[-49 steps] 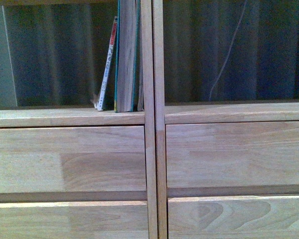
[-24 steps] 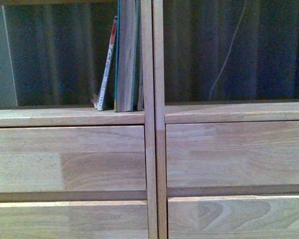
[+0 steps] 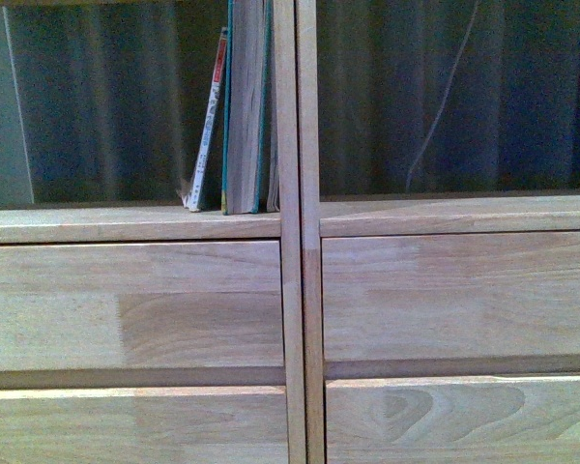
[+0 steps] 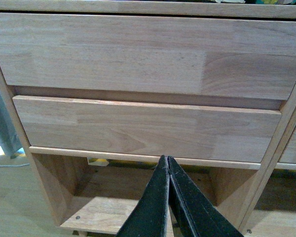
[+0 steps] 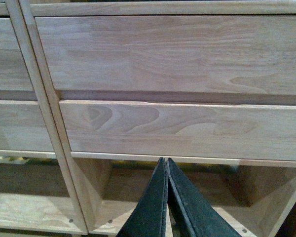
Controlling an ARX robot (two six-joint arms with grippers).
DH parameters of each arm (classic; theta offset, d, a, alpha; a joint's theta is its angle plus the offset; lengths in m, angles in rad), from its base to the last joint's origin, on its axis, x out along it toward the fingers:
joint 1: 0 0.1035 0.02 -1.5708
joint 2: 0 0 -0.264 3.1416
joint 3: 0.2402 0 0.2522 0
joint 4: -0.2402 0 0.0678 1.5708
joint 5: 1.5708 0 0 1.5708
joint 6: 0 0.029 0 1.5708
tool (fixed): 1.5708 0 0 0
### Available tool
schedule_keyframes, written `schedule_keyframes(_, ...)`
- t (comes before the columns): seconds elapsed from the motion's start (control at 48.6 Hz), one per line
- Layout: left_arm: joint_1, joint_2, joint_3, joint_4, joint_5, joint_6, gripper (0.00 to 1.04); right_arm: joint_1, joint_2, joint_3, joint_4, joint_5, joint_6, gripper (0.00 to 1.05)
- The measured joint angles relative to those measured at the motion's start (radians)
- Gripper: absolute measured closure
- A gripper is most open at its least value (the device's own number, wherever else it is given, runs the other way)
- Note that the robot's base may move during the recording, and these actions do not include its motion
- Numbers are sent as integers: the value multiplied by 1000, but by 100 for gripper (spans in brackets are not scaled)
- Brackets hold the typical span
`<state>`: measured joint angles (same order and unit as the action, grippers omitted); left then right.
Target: Organize books on shelf
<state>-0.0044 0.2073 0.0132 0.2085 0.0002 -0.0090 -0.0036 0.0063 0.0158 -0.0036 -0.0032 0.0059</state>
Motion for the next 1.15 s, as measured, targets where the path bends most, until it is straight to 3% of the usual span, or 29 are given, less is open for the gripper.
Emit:
schedule_keyframes(0.103,0,-31,0,-32,0,0,102,0,0,0,0,0,0,102)
schedule_keyframes(0.185,0,-169,0,-194,0,1,102,0,0,0,0,0,0,102)
schedule_keyframes(0.597,0,-201,0,-207,0,1,102,0,-1,0,0,0,0,102)
schedule_keyframes(0.679,0,-201,0,-207,0,1,87,0,-1,0,0,0,-2,99)
schedule_keyframes(1.153,0,-201,0,-207,0,1,10,0,-1,0,0,0,-2,24)
